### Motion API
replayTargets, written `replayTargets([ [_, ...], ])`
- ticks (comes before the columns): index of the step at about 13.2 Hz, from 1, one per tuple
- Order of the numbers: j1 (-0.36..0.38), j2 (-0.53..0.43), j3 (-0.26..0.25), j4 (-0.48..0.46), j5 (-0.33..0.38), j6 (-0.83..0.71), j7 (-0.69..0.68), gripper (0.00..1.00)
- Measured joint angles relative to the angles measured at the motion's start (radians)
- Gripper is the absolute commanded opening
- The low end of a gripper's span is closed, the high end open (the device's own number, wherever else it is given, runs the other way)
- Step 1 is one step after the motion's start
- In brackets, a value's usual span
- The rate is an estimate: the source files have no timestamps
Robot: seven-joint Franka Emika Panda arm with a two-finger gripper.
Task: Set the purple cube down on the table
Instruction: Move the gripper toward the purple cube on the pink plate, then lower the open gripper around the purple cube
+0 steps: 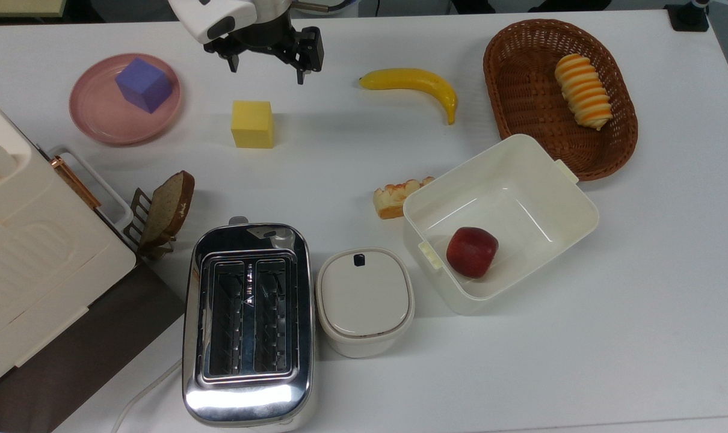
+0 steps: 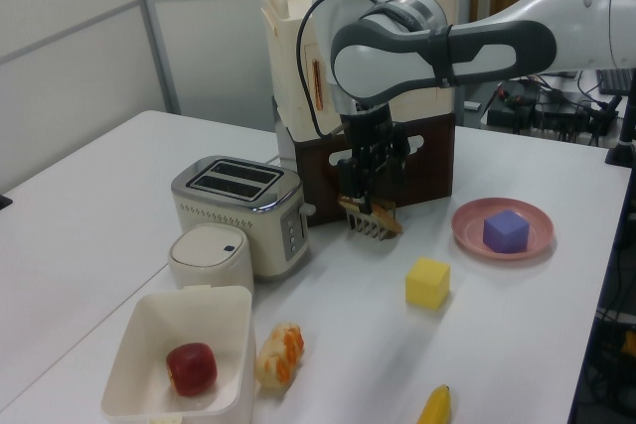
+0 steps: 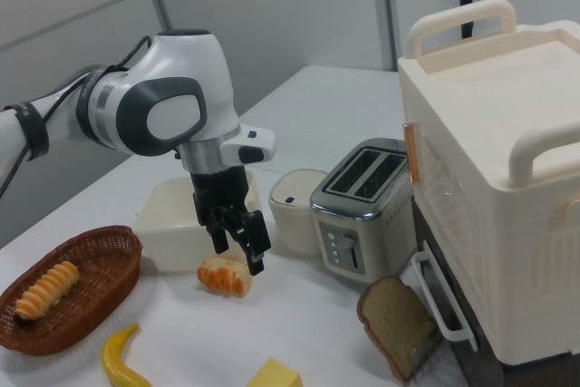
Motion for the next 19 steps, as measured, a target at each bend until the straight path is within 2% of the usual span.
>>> replayTargets([
  [6, -0.004, -0.003, -0.004, 0.001, 0.000, -0.002, 0.000, 1.00],
  [8, -0.028, -0.015, -0.006, 0.006, 0.000, -0.016, 0.000, 1.00],
  [12, -0.148, -0.027, -0.010, 0.007, -0.003, -0.035, -0.007, 1.00],
  [15, -0.251, 0.009, -0.012, -0.002, -0.004, -0.038, -0.015, 1.00],
  [19, -0.340, 0.056, -0.014, -0.040, -0.006, -0.038, -0.015, 1.00],
])
